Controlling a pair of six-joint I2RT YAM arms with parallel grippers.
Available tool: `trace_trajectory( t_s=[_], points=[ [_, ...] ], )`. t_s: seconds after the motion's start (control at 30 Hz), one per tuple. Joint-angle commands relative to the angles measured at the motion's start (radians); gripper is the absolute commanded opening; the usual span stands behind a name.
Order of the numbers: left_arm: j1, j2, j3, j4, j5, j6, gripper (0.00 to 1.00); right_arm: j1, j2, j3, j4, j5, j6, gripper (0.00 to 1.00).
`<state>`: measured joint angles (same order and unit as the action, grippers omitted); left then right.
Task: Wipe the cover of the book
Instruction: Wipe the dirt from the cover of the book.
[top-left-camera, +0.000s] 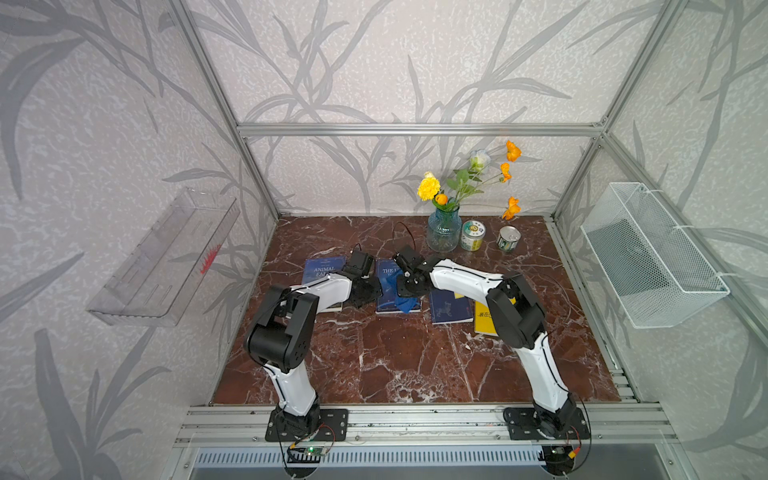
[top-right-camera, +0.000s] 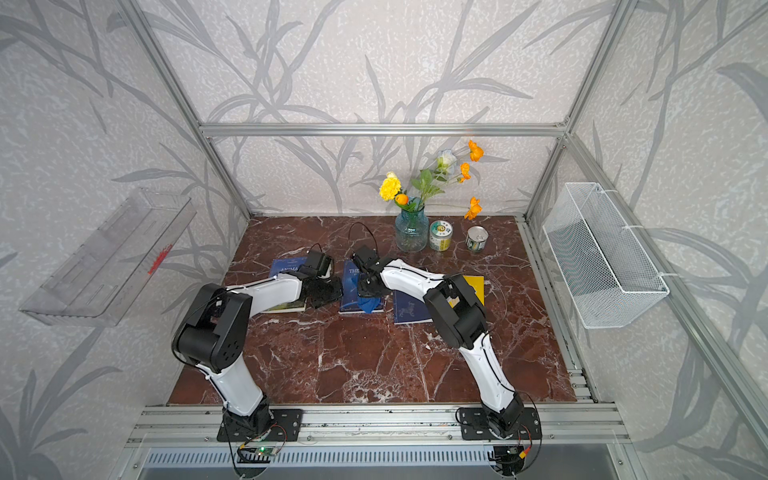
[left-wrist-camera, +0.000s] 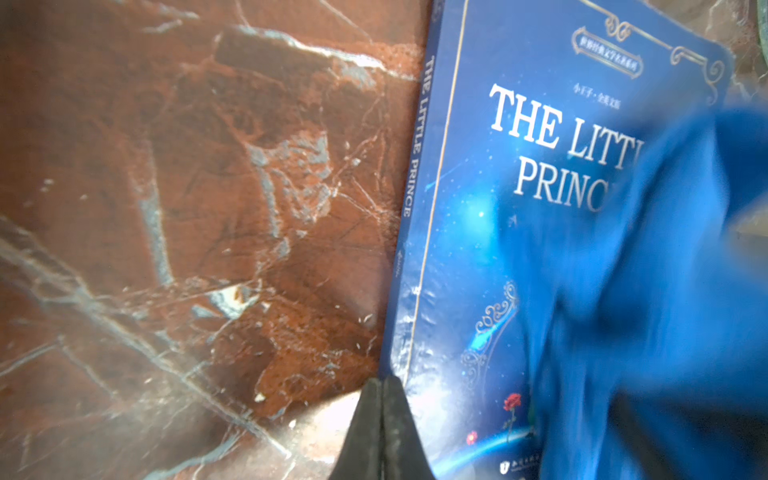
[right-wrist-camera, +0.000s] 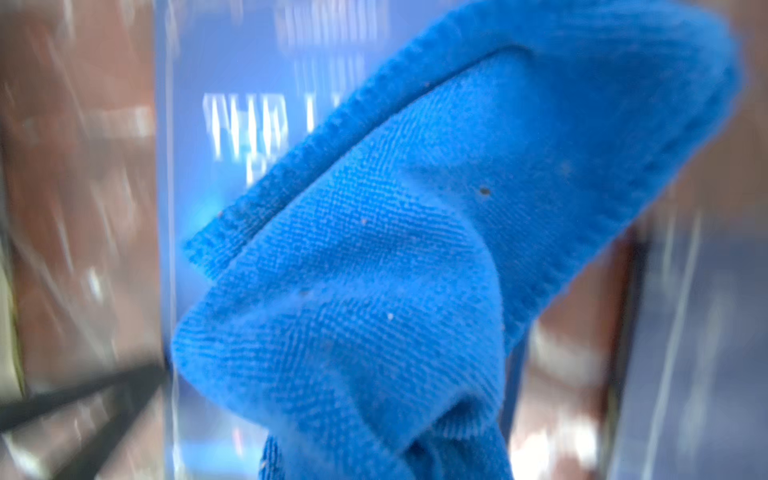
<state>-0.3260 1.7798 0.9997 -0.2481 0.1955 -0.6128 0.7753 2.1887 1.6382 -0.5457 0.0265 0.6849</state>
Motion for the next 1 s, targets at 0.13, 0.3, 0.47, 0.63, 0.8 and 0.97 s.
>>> trace_trajectory(
  t_s=[0.13, 0.3, 0.47, 0.63, 0.8, 0.97],
  points=[
    [-0.002, 0.047, -0.033, -0.089, -0.006, 0.001, 0.06, -0.048, 0.181, 0.101, -0.211, -0.028, 0.002, 0.0],
    [-0.002, 0.049, -0.034, -0.085, -0.003, -0.001, 0.06, -0.085, 0.381, 0.456, -0.387, -0.022, -0.031, 0.0],
    [-0.002, 0.062, -0.032, -0.084, 0.003, -0.001, 0.06, -0.064, 0.469, 0.591, -0.524, -0.005, -0.08, 0.0],
    [-0.002, 0.058, -0.033, -0.083, 0.0, -0.001, 0.06, -0.004, 0.26, 0.206, -0.314, 0.0, -0.058, 0.0],
    [-0.002, 0.056, -0.032, -0.084, -0.001, -0.001, 0.06, 0.015, 0.104, -0.071, -0.14, -0.026, 0.019, 0.0],
    [-0.002, 0.056, -0.031, -0.087, -0.004, -0.001, 0.06, -0.032, 0.22, 0.108, -0.221, -0.046, -0.005, 0.0]
  ],
)
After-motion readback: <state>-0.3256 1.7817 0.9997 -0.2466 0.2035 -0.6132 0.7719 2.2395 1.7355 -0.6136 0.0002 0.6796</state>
